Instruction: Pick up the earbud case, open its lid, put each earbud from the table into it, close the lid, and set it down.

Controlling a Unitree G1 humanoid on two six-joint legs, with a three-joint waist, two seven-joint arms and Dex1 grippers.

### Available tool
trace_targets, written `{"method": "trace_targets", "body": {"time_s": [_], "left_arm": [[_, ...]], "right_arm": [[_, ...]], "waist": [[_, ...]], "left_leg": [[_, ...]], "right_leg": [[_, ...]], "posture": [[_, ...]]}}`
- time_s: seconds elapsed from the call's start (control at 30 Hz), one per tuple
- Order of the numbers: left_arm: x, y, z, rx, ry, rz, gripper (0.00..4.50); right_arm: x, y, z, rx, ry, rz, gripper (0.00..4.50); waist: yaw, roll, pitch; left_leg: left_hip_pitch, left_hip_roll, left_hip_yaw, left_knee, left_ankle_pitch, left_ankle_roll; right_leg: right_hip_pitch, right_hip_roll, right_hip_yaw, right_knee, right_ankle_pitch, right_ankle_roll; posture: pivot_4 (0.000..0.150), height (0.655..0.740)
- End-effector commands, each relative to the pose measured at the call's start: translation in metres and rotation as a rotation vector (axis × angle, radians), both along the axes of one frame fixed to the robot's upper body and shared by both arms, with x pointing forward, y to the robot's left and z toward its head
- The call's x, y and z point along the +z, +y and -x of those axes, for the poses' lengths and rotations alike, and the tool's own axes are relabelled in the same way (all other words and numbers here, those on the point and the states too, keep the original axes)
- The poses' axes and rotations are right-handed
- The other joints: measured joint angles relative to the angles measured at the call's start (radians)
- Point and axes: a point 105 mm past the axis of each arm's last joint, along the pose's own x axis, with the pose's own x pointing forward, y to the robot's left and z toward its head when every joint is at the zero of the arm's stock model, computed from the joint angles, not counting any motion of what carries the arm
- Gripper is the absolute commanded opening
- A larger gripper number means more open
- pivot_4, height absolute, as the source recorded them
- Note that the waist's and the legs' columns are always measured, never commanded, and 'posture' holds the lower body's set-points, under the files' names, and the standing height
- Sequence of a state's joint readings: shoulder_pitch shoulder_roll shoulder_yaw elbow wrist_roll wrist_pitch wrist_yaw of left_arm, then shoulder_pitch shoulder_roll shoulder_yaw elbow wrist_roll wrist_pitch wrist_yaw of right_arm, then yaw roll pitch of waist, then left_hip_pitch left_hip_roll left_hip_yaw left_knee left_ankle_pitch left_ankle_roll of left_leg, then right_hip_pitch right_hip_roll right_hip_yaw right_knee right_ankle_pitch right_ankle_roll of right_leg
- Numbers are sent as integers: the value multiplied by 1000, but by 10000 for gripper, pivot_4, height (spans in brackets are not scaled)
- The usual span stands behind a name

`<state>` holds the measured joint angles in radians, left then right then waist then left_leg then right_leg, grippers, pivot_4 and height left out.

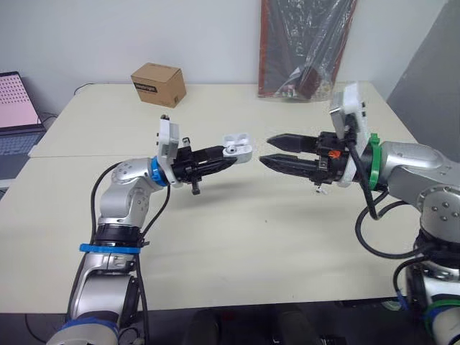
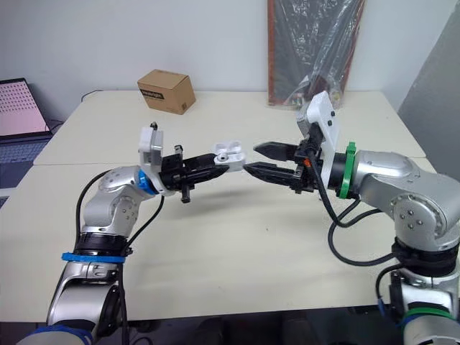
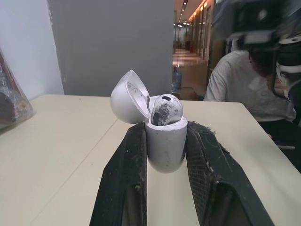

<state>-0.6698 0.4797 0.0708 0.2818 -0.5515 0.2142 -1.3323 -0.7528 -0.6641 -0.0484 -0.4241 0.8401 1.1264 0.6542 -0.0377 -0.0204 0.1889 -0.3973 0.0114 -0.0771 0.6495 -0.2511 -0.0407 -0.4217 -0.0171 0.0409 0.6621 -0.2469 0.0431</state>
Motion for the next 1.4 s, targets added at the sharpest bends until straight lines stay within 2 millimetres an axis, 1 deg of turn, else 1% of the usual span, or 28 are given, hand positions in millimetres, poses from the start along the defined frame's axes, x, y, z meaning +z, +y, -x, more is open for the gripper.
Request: {"method": "trace_targets", "body": {"time_s": [0.03,0.17,0.27,0.33,0.47,0.57,0.77,1.07,1.4], "left_arm": [[13,4,8,-34,-41,10,7858],[13,11,14,-54,-19,-7,7858],[13,12,16,-60,-10,-9,7858],[13,11,17,-61,-7,-8,7858],[12,9,18,-61,-8,-6,7858],[11,7,19,-61,-10,-7,7858],[11,6,20,-58,-11,-4,7858],[12,4,20,-57,-15,4,7858],[11,4,21,-54,-15,5,7858]], "right_arm": [[-21,-17,-15,-68,54,106,22728],[-49,-45,-38,-173,82,294,22728],[-64,-66,-57,-269,86,387,22728],[-73,-78,-66,-318,87,431,22728],[-86,-97,-79,-399,107,483,22728],[-97,-109,-85,-439,133,516,22728],[-108,-113,-83,-436,187,527,22728],[-129,-119,-82,-450,240,560,22728],[-135,-118,-87,-455,263,551,22728]], "waist": [[3,0,0],[4,0,0],[4,0,0],[4,0,0],[4,0,0],[4,0,0],[4,0,0],[4,0,0],[3,0,0]], "left_leg": [[0,0,0,-1,0,0],[-1,0,0,-3,0,0],[-1,0,1,-3,0,0],[-1,0,1,-3,0,0],[-1,0,1,-3,0,0],[-1,0,1,-3,0,0],[-1,0,1,-3,0,0],[-1,0,1,-3,0,0],[2,0,1,-2,0,0]], "right_leg": [[0,0,0,0,0,0],[-2,0,0,-2,0,0],[-2,0,0,-3,0,-1],[-2,-1,0,-3,0,-1],[-2,-1,0,-3,2,-4],[-2,-1,0,-3,2,-4],[-2,-1,0,-3,2,-4],[-1,-1,0,-2,2,-4],[1,-1,0,0,3,-4]], "posture": [[1500,7400],[1500,7400],[1500,7400],[1500,7400],[1500,7400],[1500,7400],[1500,7400],[1500,7400],[1500,7400]]}}
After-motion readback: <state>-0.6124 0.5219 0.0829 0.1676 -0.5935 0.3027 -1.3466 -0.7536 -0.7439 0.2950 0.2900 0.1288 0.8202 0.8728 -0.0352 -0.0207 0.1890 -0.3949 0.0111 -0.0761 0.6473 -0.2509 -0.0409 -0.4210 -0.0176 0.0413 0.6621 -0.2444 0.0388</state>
